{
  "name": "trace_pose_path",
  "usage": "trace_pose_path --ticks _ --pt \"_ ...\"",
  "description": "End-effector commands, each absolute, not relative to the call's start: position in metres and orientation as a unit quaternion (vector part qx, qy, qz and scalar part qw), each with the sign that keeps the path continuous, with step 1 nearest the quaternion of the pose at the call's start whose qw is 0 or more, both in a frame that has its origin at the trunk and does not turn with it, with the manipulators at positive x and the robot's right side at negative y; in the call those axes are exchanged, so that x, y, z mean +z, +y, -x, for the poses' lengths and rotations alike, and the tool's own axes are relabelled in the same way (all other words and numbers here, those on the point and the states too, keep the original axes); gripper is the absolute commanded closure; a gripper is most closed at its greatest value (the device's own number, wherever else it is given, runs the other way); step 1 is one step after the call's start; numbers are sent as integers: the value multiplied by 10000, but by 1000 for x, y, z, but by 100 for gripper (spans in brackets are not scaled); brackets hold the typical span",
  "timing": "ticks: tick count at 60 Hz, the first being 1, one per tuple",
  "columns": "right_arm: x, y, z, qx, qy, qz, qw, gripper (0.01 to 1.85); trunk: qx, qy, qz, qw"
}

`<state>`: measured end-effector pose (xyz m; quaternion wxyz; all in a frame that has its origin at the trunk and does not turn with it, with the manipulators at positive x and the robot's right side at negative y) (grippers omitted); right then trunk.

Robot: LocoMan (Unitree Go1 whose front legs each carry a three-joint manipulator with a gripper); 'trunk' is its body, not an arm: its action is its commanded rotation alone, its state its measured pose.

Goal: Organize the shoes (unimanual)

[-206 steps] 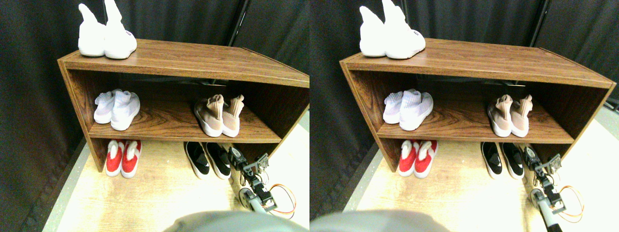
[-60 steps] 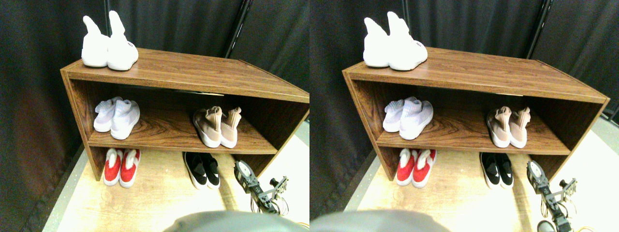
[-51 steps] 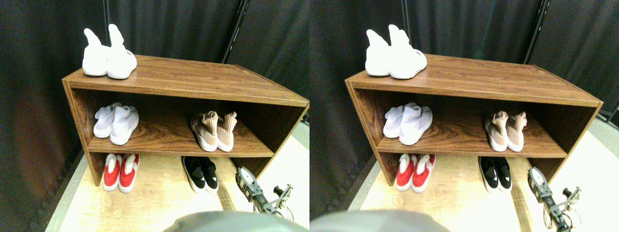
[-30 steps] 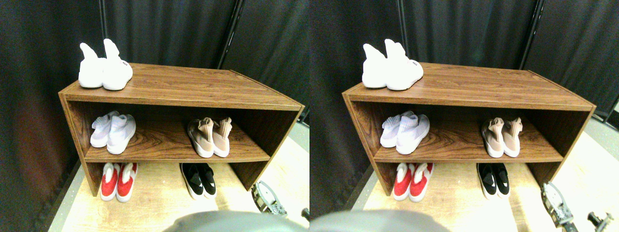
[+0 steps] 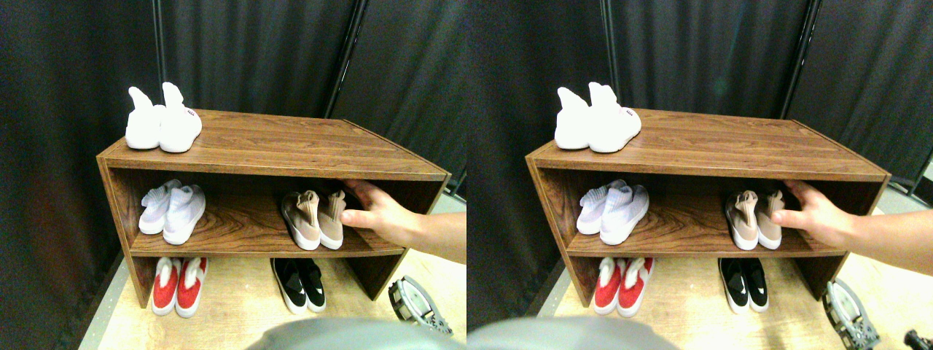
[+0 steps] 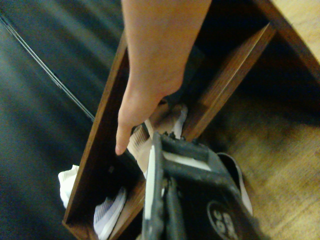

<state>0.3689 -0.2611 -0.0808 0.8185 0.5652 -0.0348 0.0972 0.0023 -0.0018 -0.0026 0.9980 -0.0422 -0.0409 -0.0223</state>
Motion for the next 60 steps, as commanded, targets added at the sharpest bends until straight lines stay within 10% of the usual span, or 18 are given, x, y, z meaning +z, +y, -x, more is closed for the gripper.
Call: trace_pose_path --ticks 1,60 --pt "-73 -253 -374 1173 -360 -5738 8098 180 -188 -468 497 9975" --pt "-75 -229 -380 1128 -183 -6119 7826 180 -213 -295 488 9981"
